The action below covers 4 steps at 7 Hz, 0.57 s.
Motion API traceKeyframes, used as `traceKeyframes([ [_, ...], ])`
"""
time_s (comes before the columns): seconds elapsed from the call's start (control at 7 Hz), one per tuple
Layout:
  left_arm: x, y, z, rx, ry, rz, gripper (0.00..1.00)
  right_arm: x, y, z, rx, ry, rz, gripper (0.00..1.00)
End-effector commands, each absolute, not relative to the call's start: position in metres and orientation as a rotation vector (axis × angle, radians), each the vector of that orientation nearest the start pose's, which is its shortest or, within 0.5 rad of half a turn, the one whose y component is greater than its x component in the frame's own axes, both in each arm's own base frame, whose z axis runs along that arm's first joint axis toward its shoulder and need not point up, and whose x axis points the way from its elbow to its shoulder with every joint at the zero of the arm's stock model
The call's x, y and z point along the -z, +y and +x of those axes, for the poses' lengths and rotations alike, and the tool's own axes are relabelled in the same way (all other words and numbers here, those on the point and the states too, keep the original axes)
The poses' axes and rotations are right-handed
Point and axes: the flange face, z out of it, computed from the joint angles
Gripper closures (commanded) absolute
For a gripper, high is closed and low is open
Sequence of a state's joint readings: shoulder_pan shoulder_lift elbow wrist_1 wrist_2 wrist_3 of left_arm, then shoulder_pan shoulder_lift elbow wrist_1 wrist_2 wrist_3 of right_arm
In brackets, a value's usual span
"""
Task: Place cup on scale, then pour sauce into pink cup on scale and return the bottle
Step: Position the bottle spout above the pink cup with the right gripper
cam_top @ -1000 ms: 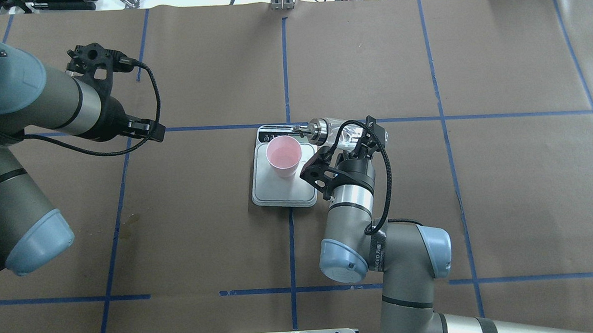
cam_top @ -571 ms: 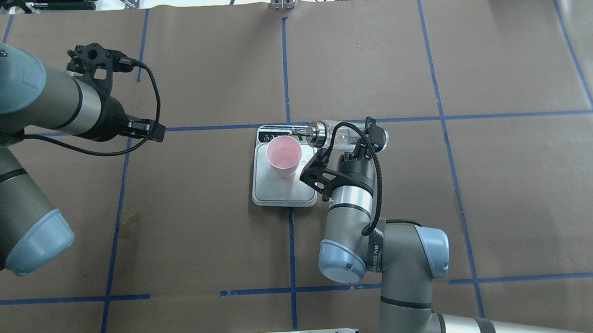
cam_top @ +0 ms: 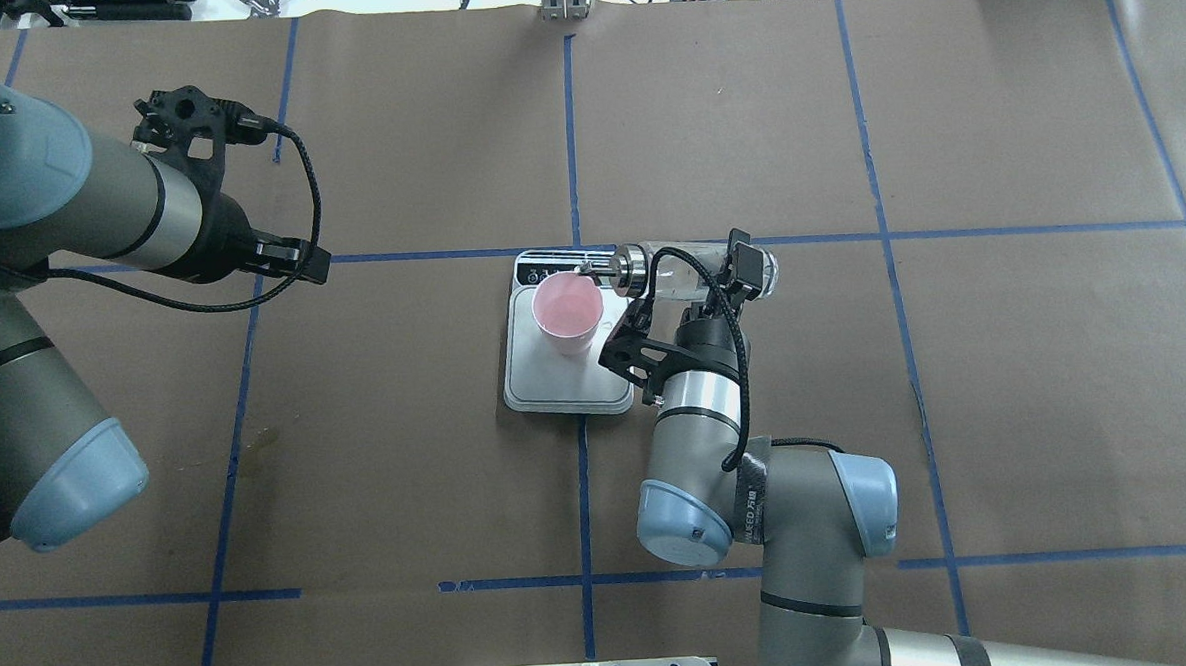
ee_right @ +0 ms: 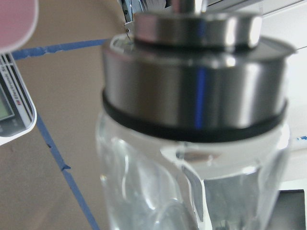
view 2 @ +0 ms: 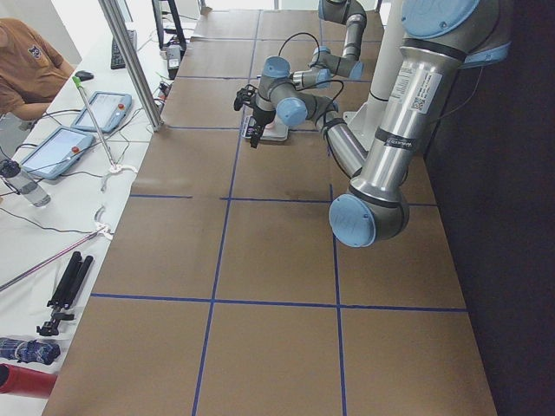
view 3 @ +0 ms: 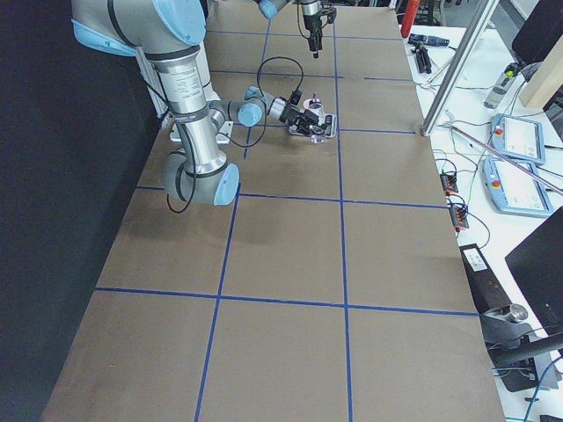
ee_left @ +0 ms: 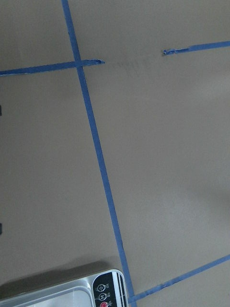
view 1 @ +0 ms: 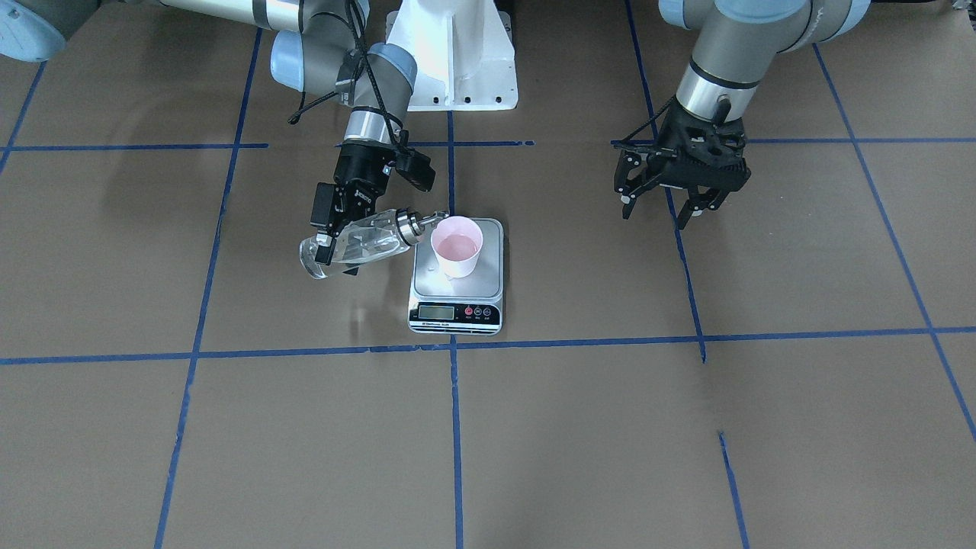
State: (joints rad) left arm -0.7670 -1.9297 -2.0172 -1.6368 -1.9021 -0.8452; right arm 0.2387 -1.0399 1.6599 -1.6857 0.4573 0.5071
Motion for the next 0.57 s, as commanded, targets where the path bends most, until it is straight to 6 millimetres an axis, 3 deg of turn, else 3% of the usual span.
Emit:
traceKeyframes([
  [0.0,-0.2620,-0.4594,0.3312,-0.106,0.844,0.358,0.20,-0.2912,-0.3692,-0.5707,0.493,0.352,1.150,1.00],
  [0.43,-0.2628,-0.4593,0.3311,-0.103,0.843,0.356,0.19,-0.2897,-0.3715,-0.5687,0.538,0.404,1.152,1.00],
])
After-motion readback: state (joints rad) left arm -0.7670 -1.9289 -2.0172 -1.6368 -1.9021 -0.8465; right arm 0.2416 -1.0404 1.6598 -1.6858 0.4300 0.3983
